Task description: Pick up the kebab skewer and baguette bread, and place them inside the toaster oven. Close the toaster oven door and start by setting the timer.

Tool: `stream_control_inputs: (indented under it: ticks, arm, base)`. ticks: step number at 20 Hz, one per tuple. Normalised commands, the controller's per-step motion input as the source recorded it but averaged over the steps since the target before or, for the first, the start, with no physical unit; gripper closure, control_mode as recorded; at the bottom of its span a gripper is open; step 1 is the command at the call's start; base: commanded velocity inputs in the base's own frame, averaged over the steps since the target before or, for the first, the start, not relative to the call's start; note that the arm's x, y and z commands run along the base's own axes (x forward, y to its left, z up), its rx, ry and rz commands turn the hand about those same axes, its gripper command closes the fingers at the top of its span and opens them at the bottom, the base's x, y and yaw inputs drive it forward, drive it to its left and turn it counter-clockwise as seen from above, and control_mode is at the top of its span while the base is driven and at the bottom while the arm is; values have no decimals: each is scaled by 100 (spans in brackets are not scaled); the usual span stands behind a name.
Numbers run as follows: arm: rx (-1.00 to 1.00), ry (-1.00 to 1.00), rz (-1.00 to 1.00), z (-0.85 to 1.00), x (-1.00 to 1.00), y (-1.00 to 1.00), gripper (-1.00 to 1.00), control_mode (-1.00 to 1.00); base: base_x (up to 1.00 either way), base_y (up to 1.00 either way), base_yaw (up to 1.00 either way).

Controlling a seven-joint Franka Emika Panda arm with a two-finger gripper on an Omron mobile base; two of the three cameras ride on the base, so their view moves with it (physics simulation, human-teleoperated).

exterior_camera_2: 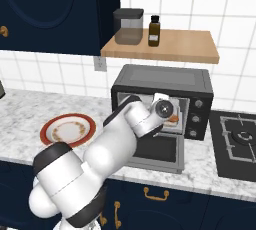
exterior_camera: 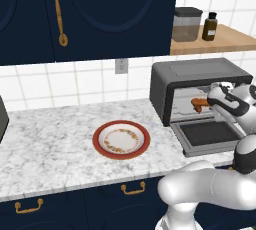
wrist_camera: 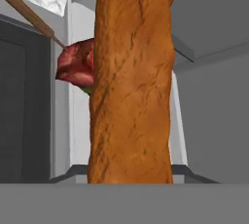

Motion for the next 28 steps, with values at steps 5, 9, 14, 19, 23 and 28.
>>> stream_control_inputs:
  ticks: [5,9,14,19,23,28]
  arm:
    - [0,-7,0,-15,0,0,100,-100]
    - [0,-7,0,-12,0,0,100,-100]
    - [-1,-7,0,-4,0,0,100,-100]
    - [-1,-4,0,35,-5,-4,100,-100]
    - [-2,0,0,44,0,-1,100,-100]
    - [-3,-2,0,7,0,0,100,-100]
  base:
    - [0,0,0]
    - [0,0,0]
    - [0,0,0]
    - [0,0,0]
    - [0,0,0]
    - [0,0,0]
